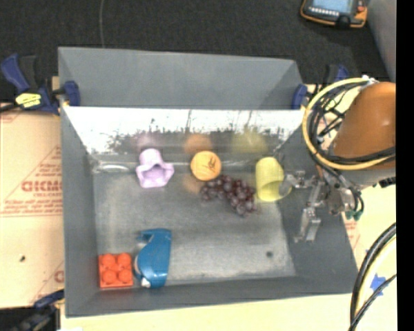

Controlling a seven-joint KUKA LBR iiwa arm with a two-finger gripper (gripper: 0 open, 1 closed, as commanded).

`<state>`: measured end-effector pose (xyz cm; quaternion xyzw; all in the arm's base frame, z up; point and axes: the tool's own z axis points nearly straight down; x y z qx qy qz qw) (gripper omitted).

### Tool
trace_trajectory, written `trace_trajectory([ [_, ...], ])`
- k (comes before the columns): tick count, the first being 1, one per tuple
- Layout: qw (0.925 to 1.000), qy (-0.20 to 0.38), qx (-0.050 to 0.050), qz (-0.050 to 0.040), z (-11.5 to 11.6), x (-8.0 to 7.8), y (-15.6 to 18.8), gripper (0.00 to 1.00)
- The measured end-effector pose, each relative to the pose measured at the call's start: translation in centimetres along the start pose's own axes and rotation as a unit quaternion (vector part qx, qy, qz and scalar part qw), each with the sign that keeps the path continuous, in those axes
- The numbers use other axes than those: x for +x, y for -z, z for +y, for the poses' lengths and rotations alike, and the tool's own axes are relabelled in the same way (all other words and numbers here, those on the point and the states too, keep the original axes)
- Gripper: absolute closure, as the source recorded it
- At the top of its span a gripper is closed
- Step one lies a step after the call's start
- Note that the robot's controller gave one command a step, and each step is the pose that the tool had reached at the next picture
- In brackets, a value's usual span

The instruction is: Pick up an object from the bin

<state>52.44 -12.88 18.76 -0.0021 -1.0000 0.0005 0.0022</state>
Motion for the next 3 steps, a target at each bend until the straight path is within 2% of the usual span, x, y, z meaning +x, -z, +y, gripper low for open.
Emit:
trace_trajectory([
  [1, 1.0000, 0.002, 0.001, -0.0039, 0.0, -0.2, 0.5, 0.00],
  [2, 0.9959, 0.091, 0.002, -0.0075, 8.9, -10.0, -11.6, 0.00],
  [3, 0.9999, 0.014, 0.001, -0.0049, 7.3, -8.4, -9.4, 0.00],
])
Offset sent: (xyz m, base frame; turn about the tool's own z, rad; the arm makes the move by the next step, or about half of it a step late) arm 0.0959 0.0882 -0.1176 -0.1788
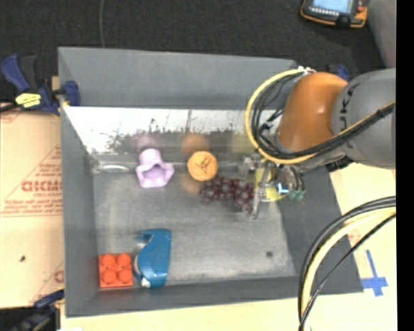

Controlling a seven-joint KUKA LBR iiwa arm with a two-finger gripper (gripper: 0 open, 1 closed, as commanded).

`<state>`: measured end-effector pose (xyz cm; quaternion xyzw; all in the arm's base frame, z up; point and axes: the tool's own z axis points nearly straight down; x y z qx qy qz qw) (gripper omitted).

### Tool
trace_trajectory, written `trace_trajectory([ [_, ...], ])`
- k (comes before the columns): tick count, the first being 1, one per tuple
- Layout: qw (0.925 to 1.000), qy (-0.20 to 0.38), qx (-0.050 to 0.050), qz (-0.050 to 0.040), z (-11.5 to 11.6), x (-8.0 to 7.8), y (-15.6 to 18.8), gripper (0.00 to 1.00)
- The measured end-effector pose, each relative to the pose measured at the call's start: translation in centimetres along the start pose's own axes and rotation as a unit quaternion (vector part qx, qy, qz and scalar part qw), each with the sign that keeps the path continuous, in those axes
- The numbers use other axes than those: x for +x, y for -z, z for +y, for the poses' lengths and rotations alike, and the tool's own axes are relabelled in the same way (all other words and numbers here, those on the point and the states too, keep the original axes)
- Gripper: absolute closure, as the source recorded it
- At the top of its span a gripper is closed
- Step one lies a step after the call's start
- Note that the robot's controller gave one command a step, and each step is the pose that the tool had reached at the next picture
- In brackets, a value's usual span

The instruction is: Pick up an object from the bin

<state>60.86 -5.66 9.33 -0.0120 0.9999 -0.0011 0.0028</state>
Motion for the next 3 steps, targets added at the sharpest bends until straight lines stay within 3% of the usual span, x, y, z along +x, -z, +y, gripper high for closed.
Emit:
trace_trajectory([
  [1, 0.9996, 0.028, 0.001, -0.0036, 0.6, -0.7, -1.2, 0.00],
  [2, 0.9999, -0.016, 0.000, -0.0023, 4.2, -1.8, -2.3, 0.00],
  [3, 0.9997, -0.025, 0.001, -0.0044, 4.4, -1.1, -2.2, 1.00],
])
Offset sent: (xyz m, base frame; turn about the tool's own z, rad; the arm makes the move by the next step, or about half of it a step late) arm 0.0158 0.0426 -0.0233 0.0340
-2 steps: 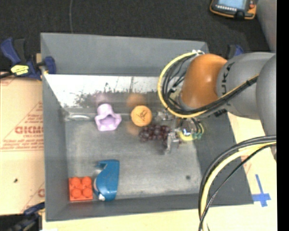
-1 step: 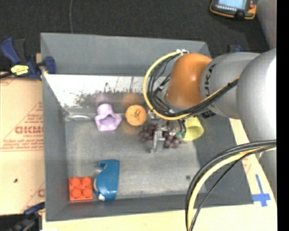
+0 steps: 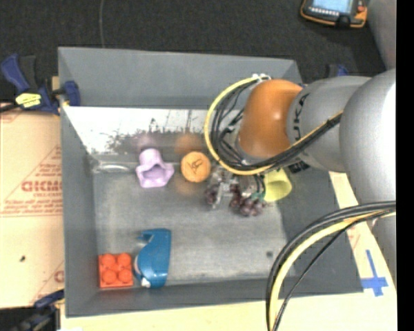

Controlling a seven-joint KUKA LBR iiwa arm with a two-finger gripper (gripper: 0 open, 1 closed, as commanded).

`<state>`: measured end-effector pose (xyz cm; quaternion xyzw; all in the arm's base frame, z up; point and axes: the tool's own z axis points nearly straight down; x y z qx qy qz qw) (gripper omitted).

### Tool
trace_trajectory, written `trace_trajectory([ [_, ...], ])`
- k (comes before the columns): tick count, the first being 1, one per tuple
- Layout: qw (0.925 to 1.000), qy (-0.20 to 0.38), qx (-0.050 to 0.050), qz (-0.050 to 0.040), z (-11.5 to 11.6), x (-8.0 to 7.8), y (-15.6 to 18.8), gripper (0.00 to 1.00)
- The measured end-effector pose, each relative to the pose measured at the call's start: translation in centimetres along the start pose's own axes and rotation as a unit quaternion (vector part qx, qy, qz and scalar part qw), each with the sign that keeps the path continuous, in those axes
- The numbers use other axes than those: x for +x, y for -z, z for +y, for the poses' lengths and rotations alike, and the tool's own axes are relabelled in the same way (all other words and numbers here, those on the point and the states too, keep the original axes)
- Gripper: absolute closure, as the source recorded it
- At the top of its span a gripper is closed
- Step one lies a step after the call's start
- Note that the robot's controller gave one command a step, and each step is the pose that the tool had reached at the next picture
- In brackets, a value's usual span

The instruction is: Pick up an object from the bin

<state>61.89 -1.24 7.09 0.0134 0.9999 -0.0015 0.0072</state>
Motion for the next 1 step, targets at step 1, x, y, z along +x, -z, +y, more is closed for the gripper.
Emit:
trace_trajectory([
  [1, 1.0000, 0.000, 0.000, 0.0000, -0.02, 0.00, 0.01, 1.00],
])
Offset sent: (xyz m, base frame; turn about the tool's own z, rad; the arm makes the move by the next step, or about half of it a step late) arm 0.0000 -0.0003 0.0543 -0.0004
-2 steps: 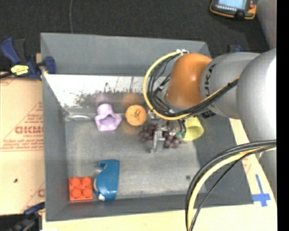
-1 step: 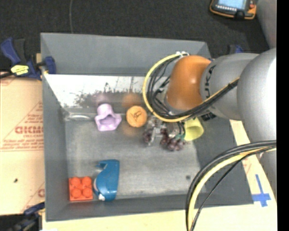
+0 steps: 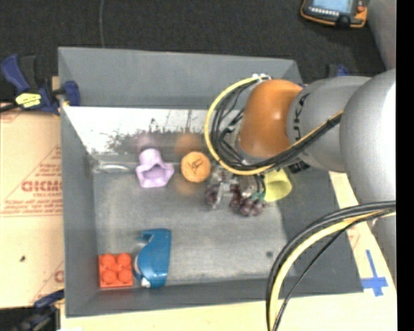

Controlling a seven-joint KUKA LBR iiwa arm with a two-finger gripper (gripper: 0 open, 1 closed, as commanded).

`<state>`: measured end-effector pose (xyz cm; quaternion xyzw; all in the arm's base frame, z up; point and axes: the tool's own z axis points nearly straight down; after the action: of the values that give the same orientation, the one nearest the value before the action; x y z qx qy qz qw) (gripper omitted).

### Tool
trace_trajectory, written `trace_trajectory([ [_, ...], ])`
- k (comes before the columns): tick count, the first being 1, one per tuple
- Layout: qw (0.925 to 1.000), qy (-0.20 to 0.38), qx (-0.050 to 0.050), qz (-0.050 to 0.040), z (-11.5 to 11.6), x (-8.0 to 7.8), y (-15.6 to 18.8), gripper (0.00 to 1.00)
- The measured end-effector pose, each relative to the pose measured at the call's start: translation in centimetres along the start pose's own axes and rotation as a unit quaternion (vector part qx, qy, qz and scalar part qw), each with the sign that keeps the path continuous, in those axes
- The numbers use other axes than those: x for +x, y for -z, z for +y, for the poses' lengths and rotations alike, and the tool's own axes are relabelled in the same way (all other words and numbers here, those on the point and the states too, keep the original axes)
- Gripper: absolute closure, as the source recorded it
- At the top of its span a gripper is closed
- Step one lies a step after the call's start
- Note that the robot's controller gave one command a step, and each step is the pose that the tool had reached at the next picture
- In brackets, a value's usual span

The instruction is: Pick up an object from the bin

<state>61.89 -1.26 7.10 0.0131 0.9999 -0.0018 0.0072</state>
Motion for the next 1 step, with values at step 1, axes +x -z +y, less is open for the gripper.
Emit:
trace_trajectory([
  [1, 1.0000, 0.000, 0.000, 0.0010, -0.10, 0.05, 3.32, 1.00],
])
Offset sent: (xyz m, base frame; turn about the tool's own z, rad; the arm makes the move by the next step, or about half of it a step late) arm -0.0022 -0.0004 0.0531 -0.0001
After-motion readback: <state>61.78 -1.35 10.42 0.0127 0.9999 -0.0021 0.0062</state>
